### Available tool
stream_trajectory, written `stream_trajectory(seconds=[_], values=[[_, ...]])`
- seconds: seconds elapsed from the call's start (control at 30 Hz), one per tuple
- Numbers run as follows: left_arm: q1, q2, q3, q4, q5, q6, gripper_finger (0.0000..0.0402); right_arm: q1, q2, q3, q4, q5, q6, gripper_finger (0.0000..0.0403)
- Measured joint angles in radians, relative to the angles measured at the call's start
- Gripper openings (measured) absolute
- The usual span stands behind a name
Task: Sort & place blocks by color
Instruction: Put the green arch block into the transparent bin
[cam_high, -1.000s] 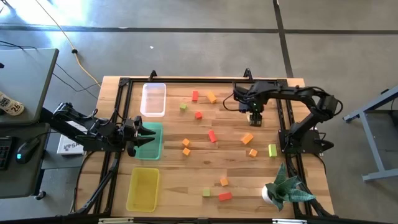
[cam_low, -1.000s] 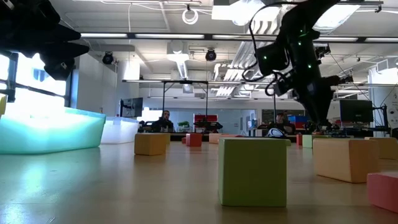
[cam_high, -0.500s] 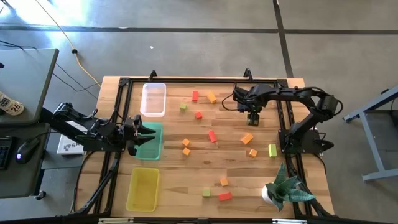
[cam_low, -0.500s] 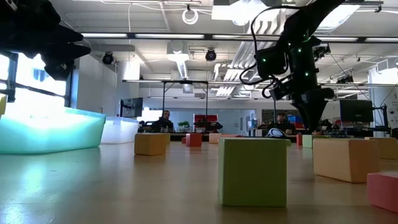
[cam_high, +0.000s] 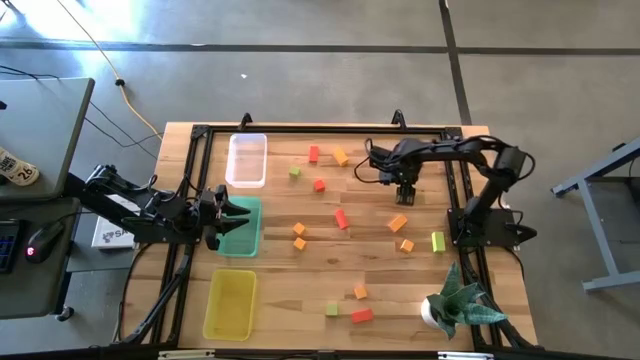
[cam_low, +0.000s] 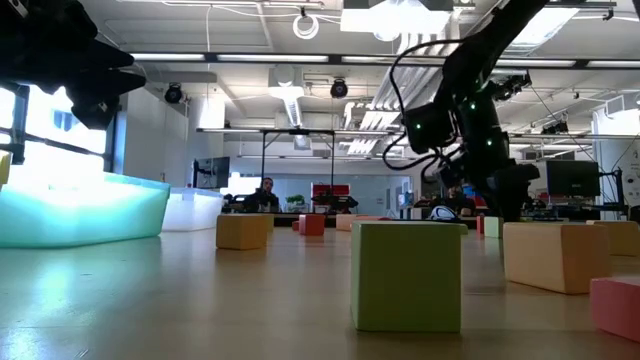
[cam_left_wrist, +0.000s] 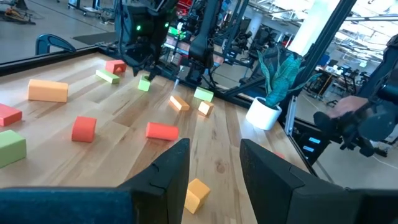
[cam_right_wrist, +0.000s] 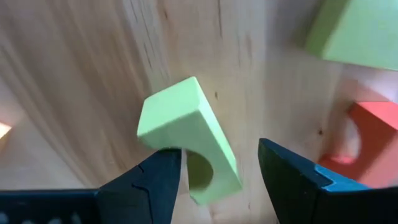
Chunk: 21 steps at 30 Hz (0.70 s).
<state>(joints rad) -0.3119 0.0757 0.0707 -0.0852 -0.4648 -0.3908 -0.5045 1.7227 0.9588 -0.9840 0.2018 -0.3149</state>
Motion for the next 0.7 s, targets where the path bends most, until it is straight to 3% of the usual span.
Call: stream_trajectory(seconds=[0.23,0.53,0.7], values=[[0.0,0.0,0.0,0.0,0.0,0.0,0.0131,0.0,0.055,0.004,0.008,-0.01,0.044,0.0178],[0.0,0.0,0.0,0.001,-0.001,-0.045,0.0131,0.0,0.065,0.022,-0.018,-0.072,0.15,0.0024],[0.0,0.0,0.0,0.008,-0.001,-0.052,0.0131,0.0,0.068,0.065,-0.029,-0.133,0.244,0.0035]])
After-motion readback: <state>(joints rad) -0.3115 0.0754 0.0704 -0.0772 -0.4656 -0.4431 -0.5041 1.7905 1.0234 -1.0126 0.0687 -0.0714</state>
